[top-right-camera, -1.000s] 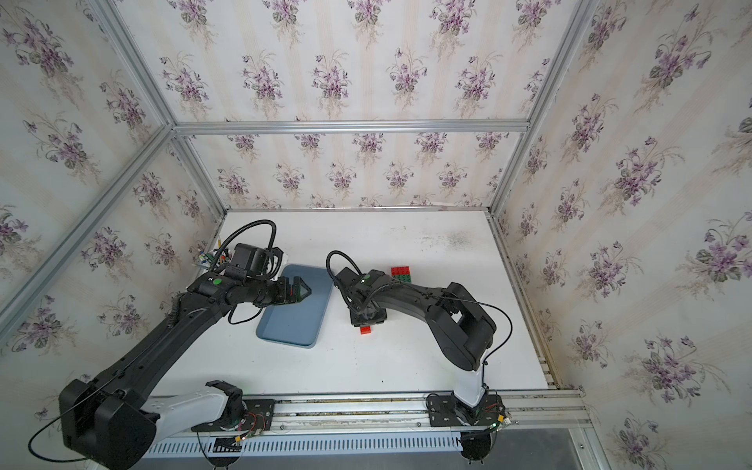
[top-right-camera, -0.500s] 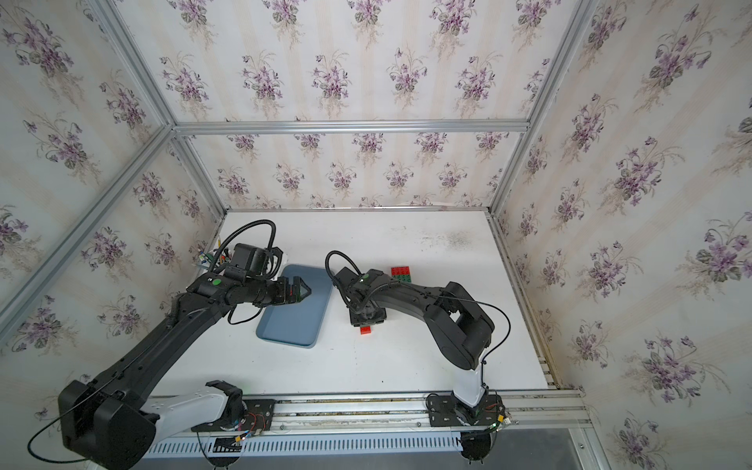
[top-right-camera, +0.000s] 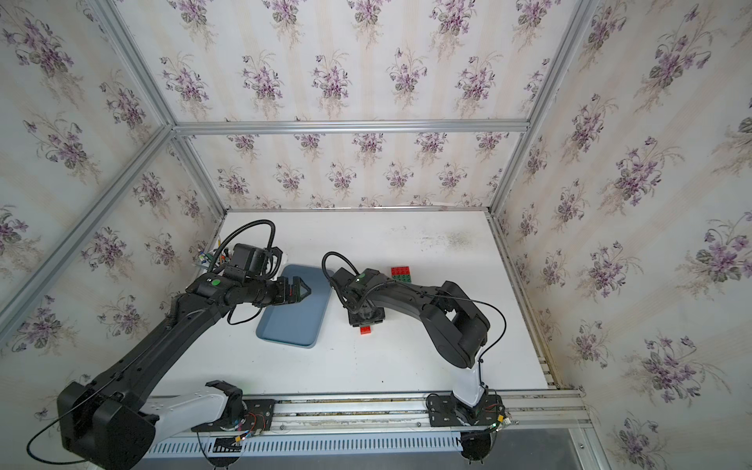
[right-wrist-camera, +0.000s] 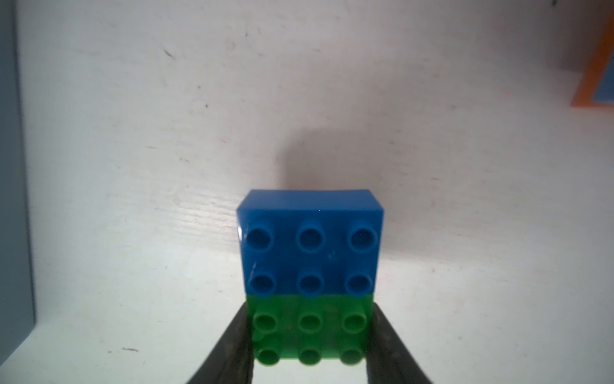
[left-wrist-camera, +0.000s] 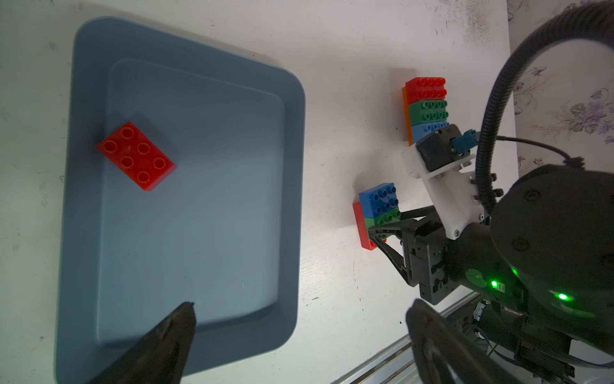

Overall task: Assemble a rectangle with lego
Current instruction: Assemble the lego brick with the lego brick.

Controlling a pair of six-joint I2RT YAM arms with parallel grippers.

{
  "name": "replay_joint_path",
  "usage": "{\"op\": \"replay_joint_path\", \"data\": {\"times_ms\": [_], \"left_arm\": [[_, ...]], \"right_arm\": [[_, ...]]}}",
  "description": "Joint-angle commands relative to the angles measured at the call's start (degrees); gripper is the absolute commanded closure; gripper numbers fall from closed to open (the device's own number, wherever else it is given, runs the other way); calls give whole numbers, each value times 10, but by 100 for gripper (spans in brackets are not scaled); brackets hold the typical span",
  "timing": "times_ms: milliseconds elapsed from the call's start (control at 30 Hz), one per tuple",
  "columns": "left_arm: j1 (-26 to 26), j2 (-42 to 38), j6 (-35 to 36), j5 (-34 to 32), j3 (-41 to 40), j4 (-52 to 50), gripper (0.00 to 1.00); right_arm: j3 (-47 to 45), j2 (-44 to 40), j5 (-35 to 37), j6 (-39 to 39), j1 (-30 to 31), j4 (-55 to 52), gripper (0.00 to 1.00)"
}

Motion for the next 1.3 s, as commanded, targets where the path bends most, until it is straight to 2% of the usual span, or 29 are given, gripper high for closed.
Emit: {"op": "replay_joint_path", "data": {"times_ms": [0,1067,1267], "left_arm": [[0,-3,5,-3,1,-5,0],[0,3,5,-3,5,-5,0],[0,3,5,-3,4,-6,0]], "right_arm": [[-5,22,70,15,3,-50,62],[-9,41,94,14,6,-51,62],[-9,39,95,14,6,-47,54]]}}
